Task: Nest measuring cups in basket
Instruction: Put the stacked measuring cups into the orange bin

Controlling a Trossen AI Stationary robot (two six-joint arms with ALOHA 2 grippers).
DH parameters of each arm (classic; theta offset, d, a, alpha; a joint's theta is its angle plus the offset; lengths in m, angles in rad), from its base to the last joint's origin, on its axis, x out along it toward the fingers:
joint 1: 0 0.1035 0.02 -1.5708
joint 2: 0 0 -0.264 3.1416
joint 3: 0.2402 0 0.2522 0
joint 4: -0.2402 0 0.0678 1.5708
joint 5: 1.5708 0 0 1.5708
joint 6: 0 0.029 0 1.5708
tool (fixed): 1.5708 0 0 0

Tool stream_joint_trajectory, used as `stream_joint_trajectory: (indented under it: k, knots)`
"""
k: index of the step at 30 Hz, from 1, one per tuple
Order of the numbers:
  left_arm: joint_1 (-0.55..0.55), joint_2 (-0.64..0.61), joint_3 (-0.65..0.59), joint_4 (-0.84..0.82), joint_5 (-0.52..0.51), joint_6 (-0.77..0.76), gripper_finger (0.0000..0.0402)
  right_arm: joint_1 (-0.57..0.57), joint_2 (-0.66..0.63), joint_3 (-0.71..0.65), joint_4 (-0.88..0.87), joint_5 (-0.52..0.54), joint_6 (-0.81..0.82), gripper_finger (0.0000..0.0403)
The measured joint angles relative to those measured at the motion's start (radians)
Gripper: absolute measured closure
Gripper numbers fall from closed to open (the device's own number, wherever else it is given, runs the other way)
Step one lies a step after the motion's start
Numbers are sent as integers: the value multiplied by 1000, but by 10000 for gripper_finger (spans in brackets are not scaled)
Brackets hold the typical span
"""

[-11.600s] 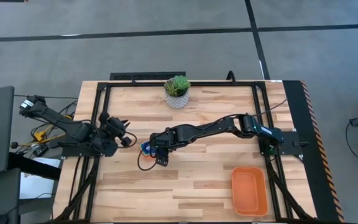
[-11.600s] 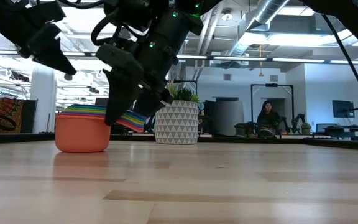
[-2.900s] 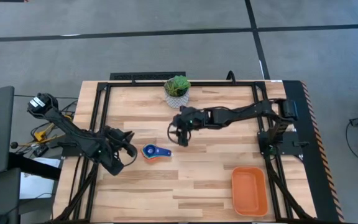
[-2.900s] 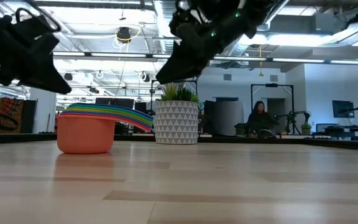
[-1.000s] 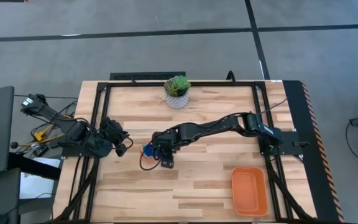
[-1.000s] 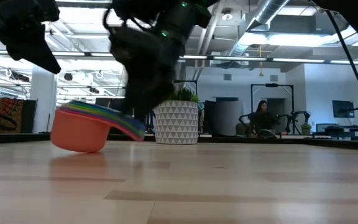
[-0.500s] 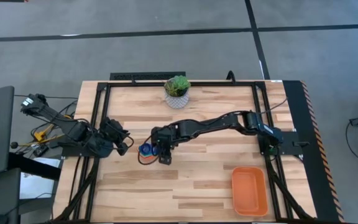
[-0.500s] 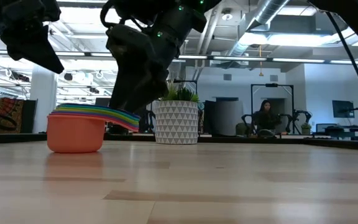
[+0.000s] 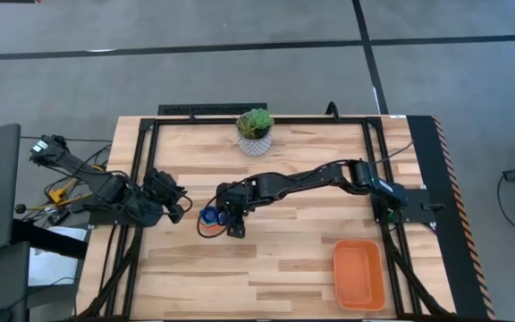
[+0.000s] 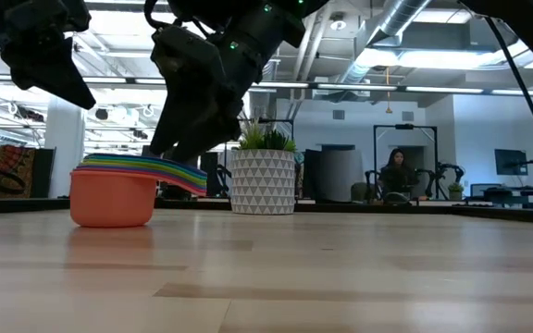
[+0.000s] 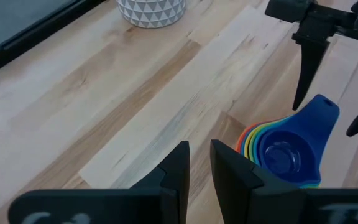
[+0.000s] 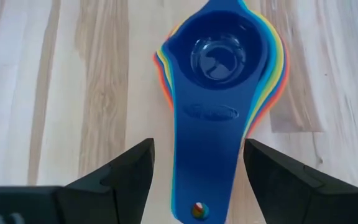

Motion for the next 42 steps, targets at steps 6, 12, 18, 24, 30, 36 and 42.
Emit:
stream_joint_trajectory:
  k: [6, 12, 18, 24, 30, 36, 42]
  knots:
    - [0, 0, 0, 0, 0, -8, 349, 1, 0, -28, 47, 0, -7, 109]
    - [0, 0, 0, 0, 2, -24, 349, 1, 0, -33, 73, 30, -15, 53]
    - [0, 0, 0, 0, 1, -19, 349, -8, 44, -38, 38, 27, -17, 52]
    - [0, 0, 0, 1, 23, -43, 349, -5, 64, -34, 54, 26, -20, 70]
    - [0, -1, 0, 1, 27, -51, 349, -5, 64, -33, 65, 27, -6, 86]
    - [0, 0, 0, -1, 27, -50, 349, -14, 64, -6, 62, 29, 20, 118]
    - [0, 0, 0, 0, 27, -50, 349, -23, 64, 8, 60, 27, 31, 163]
